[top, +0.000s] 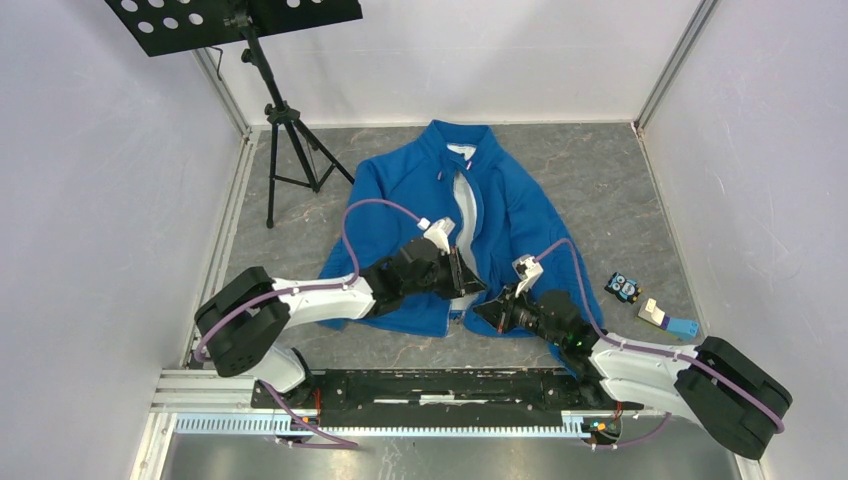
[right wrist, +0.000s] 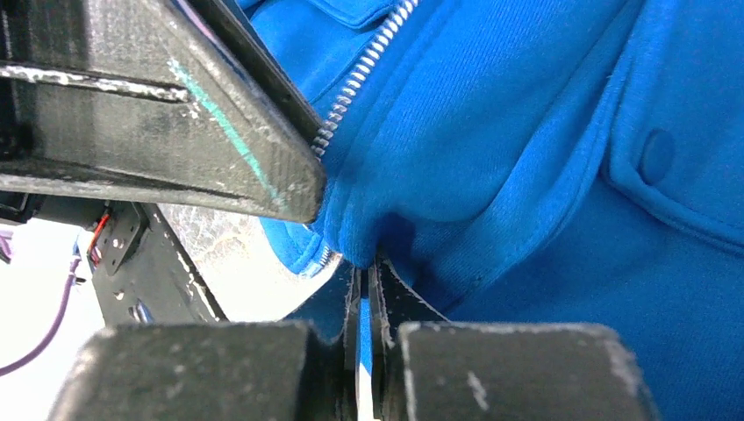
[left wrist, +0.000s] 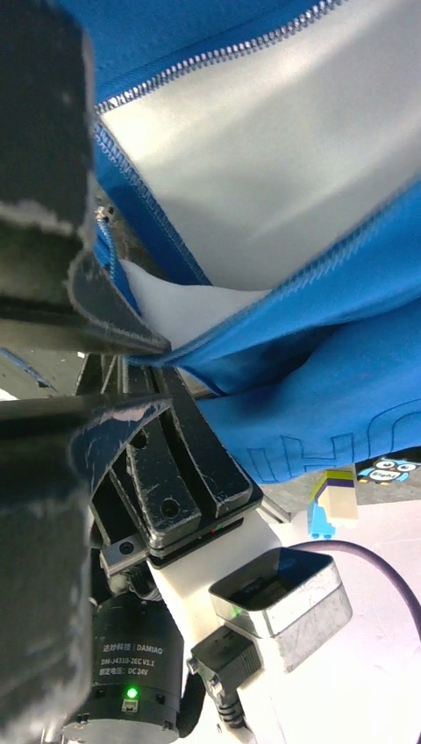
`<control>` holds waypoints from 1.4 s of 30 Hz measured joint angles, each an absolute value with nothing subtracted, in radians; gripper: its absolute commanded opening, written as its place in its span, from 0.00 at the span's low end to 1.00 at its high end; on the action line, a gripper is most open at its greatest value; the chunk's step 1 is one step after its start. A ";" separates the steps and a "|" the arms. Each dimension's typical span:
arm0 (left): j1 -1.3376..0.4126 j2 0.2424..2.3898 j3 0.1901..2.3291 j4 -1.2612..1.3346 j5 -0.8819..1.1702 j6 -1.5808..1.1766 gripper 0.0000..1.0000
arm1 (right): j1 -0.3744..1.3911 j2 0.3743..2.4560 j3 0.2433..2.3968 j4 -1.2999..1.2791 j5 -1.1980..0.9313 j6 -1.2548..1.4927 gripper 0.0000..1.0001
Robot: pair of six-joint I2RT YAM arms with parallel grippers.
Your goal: Zip up the jacket
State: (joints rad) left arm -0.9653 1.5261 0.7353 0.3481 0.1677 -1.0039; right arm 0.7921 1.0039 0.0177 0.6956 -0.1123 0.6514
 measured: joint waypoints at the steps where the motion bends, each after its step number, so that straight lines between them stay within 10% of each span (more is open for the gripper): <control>1: -0.965 1.518 0.728 0.348 0.168 -1.006 0.50 | 0.792 1.003 0.018 0.696 -0.113 0.647 0.00; 7: -0.963 1.462 0.656 0.355 0.188 -0.995 0.76 | 0.782 0.964 0.018 0.708 -0.186 0.589 0.00; 17: -0.961 1.430 0.457 0.556 0.342 -0.982 0.77 | 0.683 0.931 0.017 0.749 -0.449 0.503 0.00; 42: -1.019 1.299 0.376 0.566 0.301 -0.995 0.15 | 0.607 0.971 0.017 0.879 -0.678 0.437 0.00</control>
State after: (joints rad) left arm -1.0191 1.2995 0.3756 0.5655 0.3008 -0.9955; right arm 0.6075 0.9707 0.0170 0.8795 -0.6777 0.4366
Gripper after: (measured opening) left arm 0.171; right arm 0.014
